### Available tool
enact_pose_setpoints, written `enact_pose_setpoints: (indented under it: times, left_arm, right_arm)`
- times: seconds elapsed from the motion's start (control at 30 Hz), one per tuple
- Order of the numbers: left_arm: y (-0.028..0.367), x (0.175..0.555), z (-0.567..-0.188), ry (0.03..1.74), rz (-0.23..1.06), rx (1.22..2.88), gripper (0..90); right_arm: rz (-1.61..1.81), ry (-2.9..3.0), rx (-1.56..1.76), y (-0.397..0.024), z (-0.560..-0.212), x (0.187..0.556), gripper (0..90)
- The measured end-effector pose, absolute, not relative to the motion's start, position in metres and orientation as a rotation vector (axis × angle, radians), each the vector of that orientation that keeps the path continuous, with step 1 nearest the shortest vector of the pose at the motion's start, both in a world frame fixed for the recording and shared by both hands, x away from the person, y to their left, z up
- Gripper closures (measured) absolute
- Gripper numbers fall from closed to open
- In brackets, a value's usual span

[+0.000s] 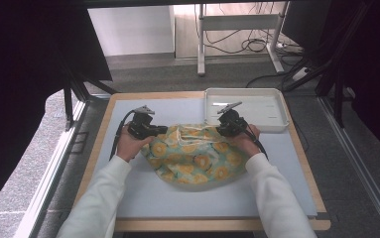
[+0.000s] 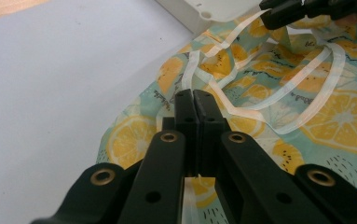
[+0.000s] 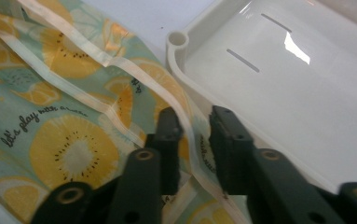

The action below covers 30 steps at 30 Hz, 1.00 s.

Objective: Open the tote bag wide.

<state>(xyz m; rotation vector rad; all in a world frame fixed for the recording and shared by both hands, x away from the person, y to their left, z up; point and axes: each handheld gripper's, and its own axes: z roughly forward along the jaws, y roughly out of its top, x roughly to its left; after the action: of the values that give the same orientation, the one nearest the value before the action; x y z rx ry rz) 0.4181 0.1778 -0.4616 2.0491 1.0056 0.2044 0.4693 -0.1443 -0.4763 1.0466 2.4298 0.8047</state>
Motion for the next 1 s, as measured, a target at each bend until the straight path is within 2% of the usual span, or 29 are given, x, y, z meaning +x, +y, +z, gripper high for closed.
enact_pose_setpoints:
  times: [0.07, 0.23, 1.0]
  left_arm:
    - [0.178, 0.418, -0.462, 1.007, 0.204, 2.045, 90.0]
    - [0.179, 0.418, -0.462, 1.009, 0.206, 2.044, 90.0]
    - [0.193, 0.401, -0.45, 0.969, 0.21, 1.969, 90.0]
  right_arm:
    - [0.837, 2.43, 1.064, -0.149, -0.474, 0.47, 83.8]
    - [0.896, 2.42, 1.086, -0.154, -0.47, 0.469, 87.8]
    - [1.18, 2.35, 1.031, -0.166, -0.434, 0.438, 88.4]
